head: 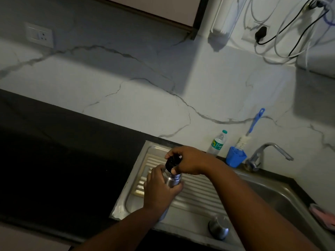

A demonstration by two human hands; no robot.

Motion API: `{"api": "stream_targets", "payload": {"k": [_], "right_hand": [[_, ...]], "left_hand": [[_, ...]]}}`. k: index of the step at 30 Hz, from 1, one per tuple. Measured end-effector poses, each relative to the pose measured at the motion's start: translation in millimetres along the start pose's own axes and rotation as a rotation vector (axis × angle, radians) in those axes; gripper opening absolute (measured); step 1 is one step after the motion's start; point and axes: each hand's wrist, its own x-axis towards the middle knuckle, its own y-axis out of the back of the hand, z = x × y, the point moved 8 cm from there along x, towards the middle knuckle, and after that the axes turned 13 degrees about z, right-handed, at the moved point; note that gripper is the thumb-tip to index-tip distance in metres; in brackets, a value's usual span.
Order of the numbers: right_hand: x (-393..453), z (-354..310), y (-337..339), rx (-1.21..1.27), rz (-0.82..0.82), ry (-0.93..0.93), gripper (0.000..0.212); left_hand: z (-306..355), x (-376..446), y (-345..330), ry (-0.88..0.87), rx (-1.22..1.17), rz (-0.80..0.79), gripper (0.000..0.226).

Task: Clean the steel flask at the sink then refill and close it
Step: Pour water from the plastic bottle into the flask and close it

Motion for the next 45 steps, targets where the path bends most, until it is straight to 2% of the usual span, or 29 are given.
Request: {"api": "stream_targets", "payload": {"k": [3, 7, 10, 14, 17, 19, 22, 26, 27, 31, 33, 36, 38, 45], "right_hand": [[3.7, -7.7, 5.2, -0.272, 0.085, -0.010, 0.047], [14.7, -18.7, 4.0, -0.459, 0.176, -0.029, 0.056], [14.9, -20.1, 0.6, -0.450, 0.167, 0.116, 0.066], [5.1, -9.3, -1.9, -0.428, 0.136, 0.455, 0.059], [4.5, -11.8, -9.5, -0.420, 0.250, 0.519, 0.062], [7.7, -14.8, -11.9, -0.409, 0.377, 0.471, 0.051], [11.9, -9.6, -12.4, -0.388, 0.484, 0.233, 0.035], [17.1, 3.4, -15.6, -0.393, 0.393, -0.218, 0.034], [17.4, 3.9, -16.9, -0.414, 0.365, -0.278, 0.033], [23.7, -5.7, -24.9, -0.527, 0.209, -0.226, 0.021], [20.2, -8.9, -22.1, -0.538, 0.193, -0.176, 0.027], [11.7, -1.1, -15.3, -0.420, 0.263, 0.008, 0.049], [3.4, 9.1, -14.2, -0.307, 0.274, 0.087, 0.049], [-0.9, 5.0, -14.1, -0.365, 0.538, -0.019, 0.048]], "left_hand": [[2.0, -0.8, 0.6, -0.014, 0.057, 0.022, 0.069], [0.5, -2.4, -1.1, -0.002, 0.089, -0.005, 0.074], [1.5, 0.4, 0.1, -0.013, 0.065, 0.000, 0.074], [-11.7, -3.3, -9.4, 0.104, -0.145, -0.069, 0.060], [-12.1, -4.6, -11.5, 0.108, -0.174, -0.085, 0.058], [-9.1, -3.1, -11.5, 0.113, -0.177, -0.097, 0.062], [-7.4, -2.6, -14.2, 0.116, -0.180, -0.102, 0.069], [-7.7, -4.6, -15.8, 0.126, -0.178, -0.109, 0.074], [-7.3, -5.0, -15.6, 0.120, -0.181, -0.118, 0.075], [-3.2, -6.3, -12.5, 0.120, -0.193, -0.161, 0.070], [-5.3, -5.8, -11.5, 0.143, -0.185, -0.155, 0.071], [-6.4, -4.3, -9.5, 0.131, -0.167, -0.113, 0.069], [-5.6, -5.6, -10.3, 0.116, -0.174, -0.111, 0.070], [-7.6, -2.3, -12.1, 0.108, -0.193, -0.140, 0.080]]}}
